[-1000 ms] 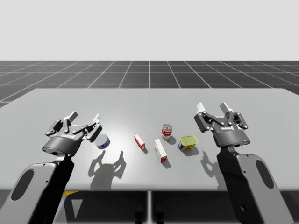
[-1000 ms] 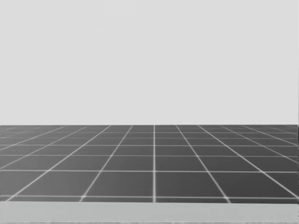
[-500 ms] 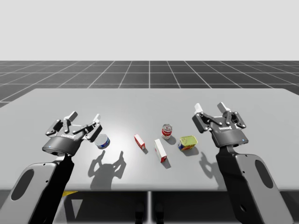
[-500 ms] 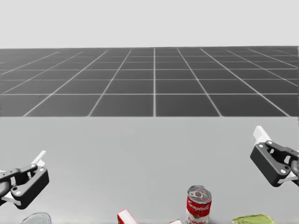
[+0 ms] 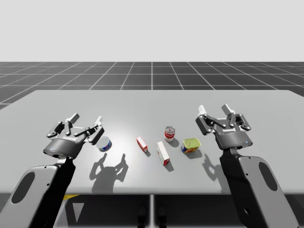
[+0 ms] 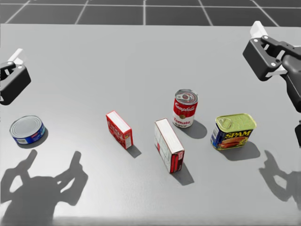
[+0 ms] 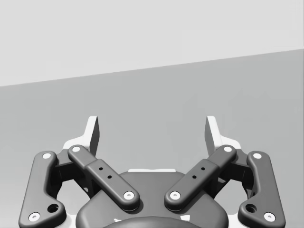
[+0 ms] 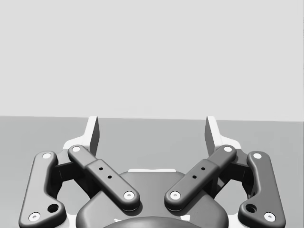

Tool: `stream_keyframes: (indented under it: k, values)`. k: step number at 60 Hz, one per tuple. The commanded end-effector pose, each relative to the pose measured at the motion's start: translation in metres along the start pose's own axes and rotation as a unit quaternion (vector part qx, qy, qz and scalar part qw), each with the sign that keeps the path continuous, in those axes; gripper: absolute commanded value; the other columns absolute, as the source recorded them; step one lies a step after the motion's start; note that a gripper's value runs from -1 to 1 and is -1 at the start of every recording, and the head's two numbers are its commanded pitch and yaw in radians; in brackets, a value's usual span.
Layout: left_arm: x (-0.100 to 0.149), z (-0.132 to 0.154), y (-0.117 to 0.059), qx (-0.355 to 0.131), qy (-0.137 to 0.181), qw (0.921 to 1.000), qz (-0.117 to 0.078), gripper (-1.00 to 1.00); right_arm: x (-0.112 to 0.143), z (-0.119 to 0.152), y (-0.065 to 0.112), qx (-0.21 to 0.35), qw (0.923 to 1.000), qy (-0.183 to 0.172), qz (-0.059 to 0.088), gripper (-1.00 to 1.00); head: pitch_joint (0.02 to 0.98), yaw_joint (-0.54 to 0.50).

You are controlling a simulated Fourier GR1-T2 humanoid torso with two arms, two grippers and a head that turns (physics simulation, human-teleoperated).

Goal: Pick up the pudding box and lift it.

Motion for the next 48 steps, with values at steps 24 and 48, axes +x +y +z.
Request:
stream_keyframes:
  k: [24,48]
  values:
    - [0.001,0.001,-0.004,-0.003,-0.001,1.0000,0.000,-1.00,0.010,0.011,0.012,0.022,0.9985,0.034,-0.037,-1.00,0.895,-0.09]
    - [0.001,0.001,-0.003,-0.005,-0.001,1.0000,0.003,-1.00,0.040,0.103,0.052,0.147,0.9867,0.057,-0.040,-1.00,0.886,-0.09]
